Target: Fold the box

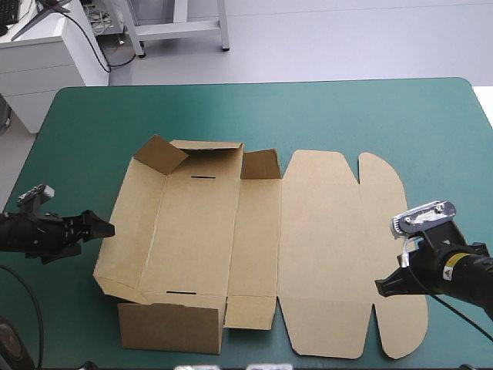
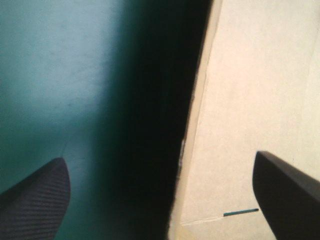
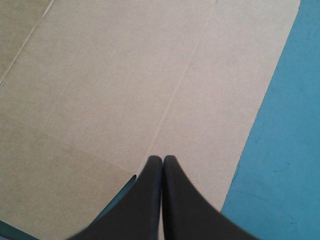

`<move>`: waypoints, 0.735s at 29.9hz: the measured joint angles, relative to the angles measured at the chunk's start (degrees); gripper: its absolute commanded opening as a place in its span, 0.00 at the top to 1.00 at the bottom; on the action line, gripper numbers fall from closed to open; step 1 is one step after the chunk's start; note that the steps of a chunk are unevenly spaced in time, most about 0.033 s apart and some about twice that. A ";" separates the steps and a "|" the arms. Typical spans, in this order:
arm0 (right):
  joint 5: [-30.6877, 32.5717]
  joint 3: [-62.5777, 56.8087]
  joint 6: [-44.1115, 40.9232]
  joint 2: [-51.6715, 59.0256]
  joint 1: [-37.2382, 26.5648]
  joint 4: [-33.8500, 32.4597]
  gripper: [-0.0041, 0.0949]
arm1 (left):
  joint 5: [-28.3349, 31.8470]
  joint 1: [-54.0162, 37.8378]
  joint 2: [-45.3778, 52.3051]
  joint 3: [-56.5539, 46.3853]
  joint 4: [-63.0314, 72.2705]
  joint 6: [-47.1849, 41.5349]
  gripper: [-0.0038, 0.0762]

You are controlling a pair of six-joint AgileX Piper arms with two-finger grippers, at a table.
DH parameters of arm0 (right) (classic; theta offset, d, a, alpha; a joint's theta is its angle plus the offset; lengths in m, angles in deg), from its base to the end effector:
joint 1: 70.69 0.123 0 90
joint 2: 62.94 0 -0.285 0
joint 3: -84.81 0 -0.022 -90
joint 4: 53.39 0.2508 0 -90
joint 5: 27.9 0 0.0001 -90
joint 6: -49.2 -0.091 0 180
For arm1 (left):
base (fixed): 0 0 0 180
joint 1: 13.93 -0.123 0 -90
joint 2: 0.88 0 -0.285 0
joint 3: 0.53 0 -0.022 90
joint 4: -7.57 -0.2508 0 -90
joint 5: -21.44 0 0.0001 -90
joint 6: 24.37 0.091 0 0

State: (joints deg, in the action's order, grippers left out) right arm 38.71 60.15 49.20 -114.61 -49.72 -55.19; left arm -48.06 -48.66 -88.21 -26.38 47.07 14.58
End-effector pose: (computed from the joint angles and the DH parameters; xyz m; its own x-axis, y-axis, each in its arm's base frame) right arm 0.1097 0.0392 0.3546 -0.7407 -0.2972 -0.6025 -0.3508 0.9360 -0.0305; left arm 0.2193 0.0860 0.2562 -0.9253 -0.2620 -0.2740 -0.0819 0.8438 -0.5304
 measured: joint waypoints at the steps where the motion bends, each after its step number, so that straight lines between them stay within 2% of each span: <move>1: 0.00 0.00 0.00 0.00 0.00 0.00 0.98 | 0.05 0.97 0.00 -0.45 0.44 0.36 0.05; 11: 0.16 0.00 0.00 0.00 0.00 -0.14 0.98 | 0.45 9.45 0.00 -2.61 2.19 3.13 0.06; 16: 0.16 0.00 0.00 0.00 0.00 -0.14 0.98 | 0.50 12.65 0.00 -2.61 1.77 3.22 0.11; 19: 0.16 0.00 0.00 0.00 0.00 -0.14 0.98 | 0.50 13.32 0.00 -2.61 0.56 3.22 0.21; 22: 0.16 0.00 0.00 0.00 0.00 -0.16 0.98 | 0.50 13.32 0.00 -2.61 -0.68 2.73 0.43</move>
State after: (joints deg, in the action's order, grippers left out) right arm 38.87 60.15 49.20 -114.61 -49.72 -55.35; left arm -47.56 -35.34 -88.21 -28.99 46.38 17.30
